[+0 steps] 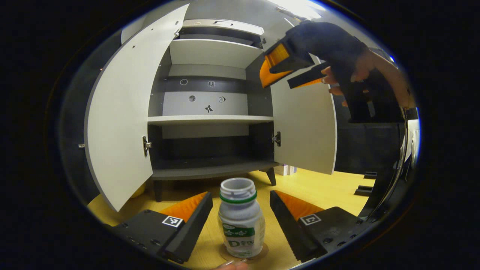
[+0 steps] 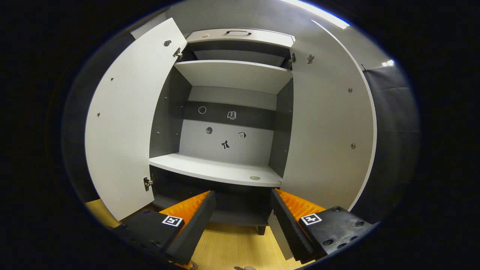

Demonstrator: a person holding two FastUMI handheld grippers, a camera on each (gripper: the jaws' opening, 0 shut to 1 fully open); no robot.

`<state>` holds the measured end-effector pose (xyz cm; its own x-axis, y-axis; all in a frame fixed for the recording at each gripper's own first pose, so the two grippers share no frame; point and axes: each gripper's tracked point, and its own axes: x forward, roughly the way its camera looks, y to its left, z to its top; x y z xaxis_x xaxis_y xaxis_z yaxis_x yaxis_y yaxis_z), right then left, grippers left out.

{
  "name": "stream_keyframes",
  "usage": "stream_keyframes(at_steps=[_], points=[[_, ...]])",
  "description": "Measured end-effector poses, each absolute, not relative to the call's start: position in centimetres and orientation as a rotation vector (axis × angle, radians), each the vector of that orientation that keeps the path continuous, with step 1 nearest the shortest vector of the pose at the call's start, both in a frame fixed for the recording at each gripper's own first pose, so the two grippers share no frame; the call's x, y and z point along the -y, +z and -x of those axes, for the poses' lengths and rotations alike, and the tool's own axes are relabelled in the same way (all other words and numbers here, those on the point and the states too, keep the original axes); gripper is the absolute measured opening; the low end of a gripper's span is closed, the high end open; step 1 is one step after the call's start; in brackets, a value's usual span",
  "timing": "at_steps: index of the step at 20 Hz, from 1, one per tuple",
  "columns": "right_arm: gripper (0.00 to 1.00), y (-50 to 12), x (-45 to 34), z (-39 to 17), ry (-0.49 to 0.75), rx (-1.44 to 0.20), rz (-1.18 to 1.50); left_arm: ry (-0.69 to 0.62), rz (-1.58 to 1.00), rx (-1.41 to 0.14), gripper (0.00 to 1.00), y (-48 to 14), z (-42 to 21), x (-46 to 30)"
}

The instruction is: Grasp the bottle in the cabinet with the left hand and place it on the coaster, then close the right door with the right hand and the left door with the left hand.

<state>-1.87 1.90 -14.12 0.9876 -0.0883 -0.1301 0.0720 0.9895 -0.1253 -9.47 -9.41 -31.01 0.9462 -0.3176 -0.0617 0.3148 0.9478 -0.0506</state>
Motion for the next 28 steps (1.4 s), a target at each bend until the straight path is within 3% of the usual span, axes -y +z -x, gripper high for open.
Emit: stream_keyframes(at_steps=[3,8,16,22,28], points=[[0.98,-11.0,-1.7,2.1,-0.065,-0.104,0.106,-0.311,0.038,-0.059,0.97,-27.3,8.8,8.6],[0.97,-2.8,-0.6,2.9,-0.065,0.03,0.025,-0.402,0.045,0.036,0.97,-16.7,7.8,9.9],[0.98,3.3,9.9,7.3,-0.263,0.1,-0.109,-0.505,0.158,0.012,0.97,-6.6,8.1,12.2],[0.97,1.2,18.1,9.8,-0.384,0.063,-0.077,-0.353,0.127,0.034,0.98,-3.1,6.4,7.9],[0.98,-2.0,21.7,8.0,-0.344,0.017,-0.068,-0.132,0.115,-0.013,0.98,-3.8,7.7,2.5]])
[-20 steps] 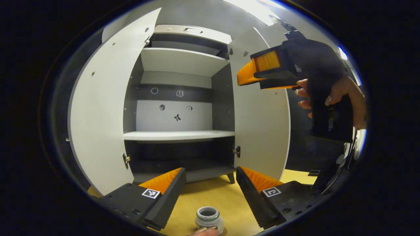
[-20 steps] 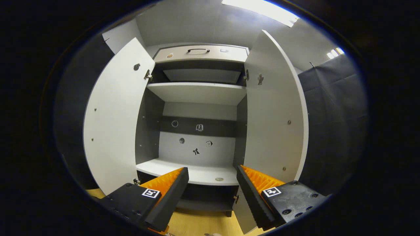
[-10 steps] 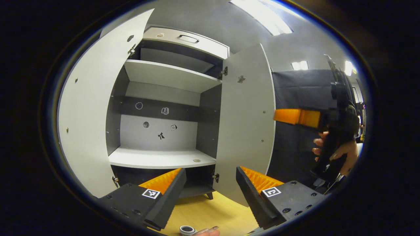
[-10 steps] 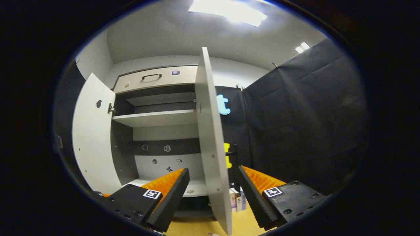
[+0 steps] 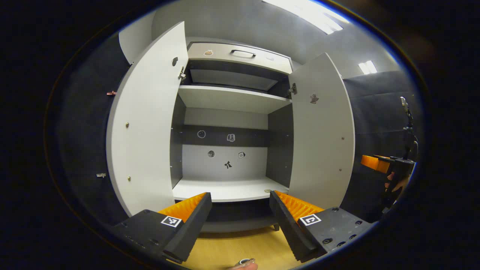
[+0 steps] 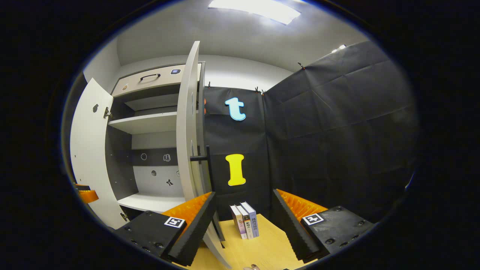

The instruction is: Grasp the bottle in the cabinet with the left hand and place it on the coaster, then close the right door with the right hand and the left door with the left hand.

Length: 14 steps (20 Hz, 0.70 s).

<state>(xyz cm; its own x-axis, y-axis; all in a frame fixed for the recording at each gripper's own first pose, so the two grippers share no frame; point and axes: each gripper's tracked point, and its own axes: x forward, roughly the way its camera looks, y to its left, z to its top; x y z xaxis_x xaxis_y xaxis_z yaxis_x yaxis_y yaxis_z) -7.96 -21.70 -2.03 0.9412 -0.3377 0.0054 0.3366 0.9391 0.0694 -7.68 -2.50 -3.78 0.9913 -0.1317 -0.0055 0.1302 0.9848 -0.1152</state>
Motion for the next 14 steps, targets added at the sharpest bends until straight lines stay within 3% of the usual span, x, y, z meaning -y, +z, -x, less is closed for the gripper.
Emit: stream_keyframes(at_steps=[7,14], points=[[0.97,-3.5,20.4,4.9,-0.215,-0.009,-0.055,0.045,0.099,-0.049,0.98,-4.7,9.9,-2.1],[0.97,-3.7,18.2,3.8,-0.066,-0.023,-0.012,0.093,0.085,-0.005,0.98,-2.2,10.8,-4.5]])
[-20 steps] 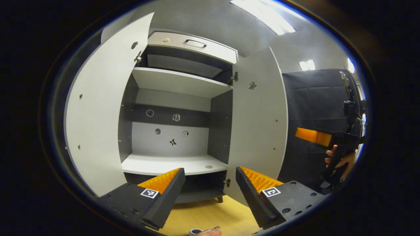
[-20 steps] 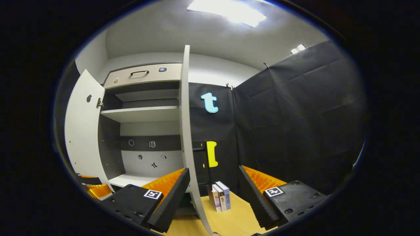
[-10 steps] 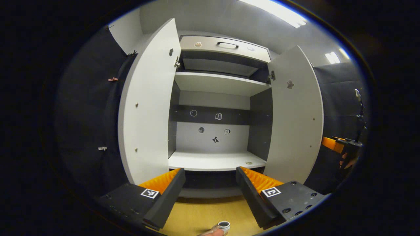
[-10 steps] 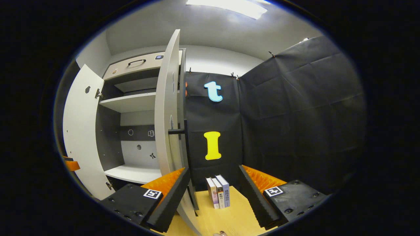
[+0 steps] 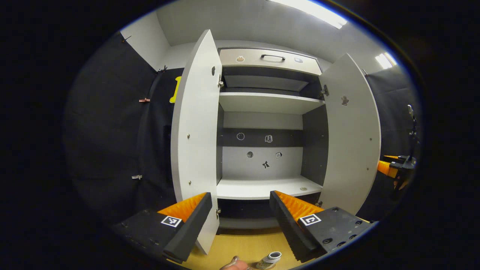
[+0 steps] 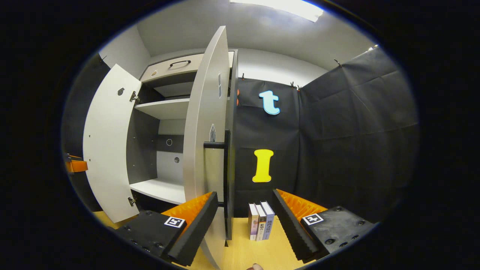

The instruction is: Grasp the bottle in the cabinet with the left hand and place it on the coaster, then close the right door with the right hand and the left door with the left hand.

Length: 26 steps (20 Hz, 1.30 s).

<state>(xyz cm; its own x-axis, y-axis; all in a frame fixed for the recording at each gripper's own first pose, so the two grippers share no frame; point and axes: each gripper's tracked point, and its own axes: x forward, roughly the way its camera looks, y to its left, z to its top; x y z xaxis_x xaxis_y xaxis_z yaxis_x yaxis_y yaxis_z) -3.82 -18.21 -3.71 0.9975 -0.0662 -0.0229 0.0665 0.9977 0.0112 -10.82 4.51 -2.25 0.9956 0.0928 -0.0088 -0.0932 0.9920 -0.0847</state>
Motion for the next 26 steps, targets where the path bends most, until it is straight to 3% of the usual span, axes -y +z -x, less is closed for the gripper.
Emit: stream_keyframes(at_steps=[7,10,16,21,26], points=[[1.0,-4.6,10.7,1.5,0.126,-0.035,-0.055,0.15,0.122,-0.035,0.98,-3.4,11.1,-7.0],[0.95,-4.8,8.3,0.4,0.173,-0.029,-0.042,0.199,0.122,-0.043,0.98,-3.6,11.8,-9.0],[0.95,-6.3,2.4,-2.5,0.261,-0.05,-0.028,0.306,0.101,-0.048,0.98,-3.7,14.2,-13.4],[0.98,-7.1,-0.6,-4.9,0.269,-0.041,-0.014,0.373,0.099,-0.063,0.98,-3.4,16.1,-16.9],[0.98,-6.9,1.3,-3.0,0.185,-0.052,-0.023,0.339,0.064,-0.054,0.98,-3.5,14.1,-19.8]])
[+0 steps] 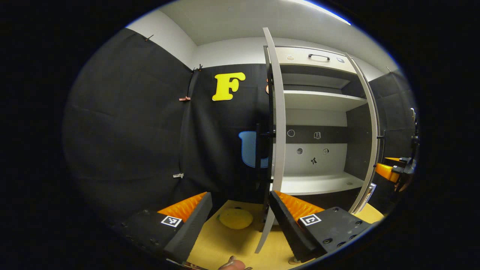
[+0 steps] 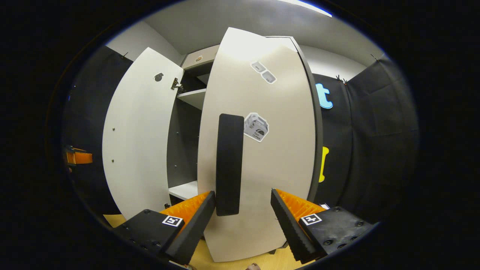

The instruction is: Grasp the bottle in the cabinet with the left hand and place it on the coaster, then close the right door with the right hand and the left door with the left hand.

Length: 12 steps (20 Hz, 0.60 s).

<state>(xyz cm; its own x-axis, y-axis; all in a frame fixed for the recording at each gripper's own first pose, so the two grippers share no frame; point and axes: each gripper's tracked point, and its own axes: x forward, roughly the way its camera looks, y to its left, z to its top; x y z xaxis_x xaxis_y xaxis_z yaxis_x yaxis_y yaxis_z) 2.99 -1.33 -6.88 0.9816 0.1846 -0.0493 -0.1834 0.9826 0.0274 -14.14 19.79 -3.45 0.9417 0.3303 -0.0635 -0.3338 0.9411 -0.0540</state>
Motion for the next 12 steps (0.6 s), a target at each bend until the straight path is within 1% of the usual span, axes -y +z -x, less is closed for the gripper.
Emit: stream_keyframes(at_steps=[5,8,9,10,12], points=[[0.98,-6.1,3.3,0.9,0.084,-0.06,-0.046,0.266,0.047,-0.048,0.98,-3.8,10.9,-21.3],[0.97,-5.8,4.3,2.6,0.01,-0.057,-0.033,0.176,0.072,-0.04,0.98,-3.7,9.5,-20.4],[0.97,-6.2,4.4,3.0,-0.011,-0.071,-0.025,0.157,0.062,-0.038,0.99,-4.6,8.9,-20.7],[0.98,-6.5,4.3,3.4,-0.025,-0.085,-0.02,0.135,0.047,-0.034,0.93,-4.4,9.0,-20.5],[0.98,-7.0,3.8,3.8,-0.041,-0.103,-0.025,0.076,0.035,-0.033,0.92,-4.3,8.7,-20.1]])
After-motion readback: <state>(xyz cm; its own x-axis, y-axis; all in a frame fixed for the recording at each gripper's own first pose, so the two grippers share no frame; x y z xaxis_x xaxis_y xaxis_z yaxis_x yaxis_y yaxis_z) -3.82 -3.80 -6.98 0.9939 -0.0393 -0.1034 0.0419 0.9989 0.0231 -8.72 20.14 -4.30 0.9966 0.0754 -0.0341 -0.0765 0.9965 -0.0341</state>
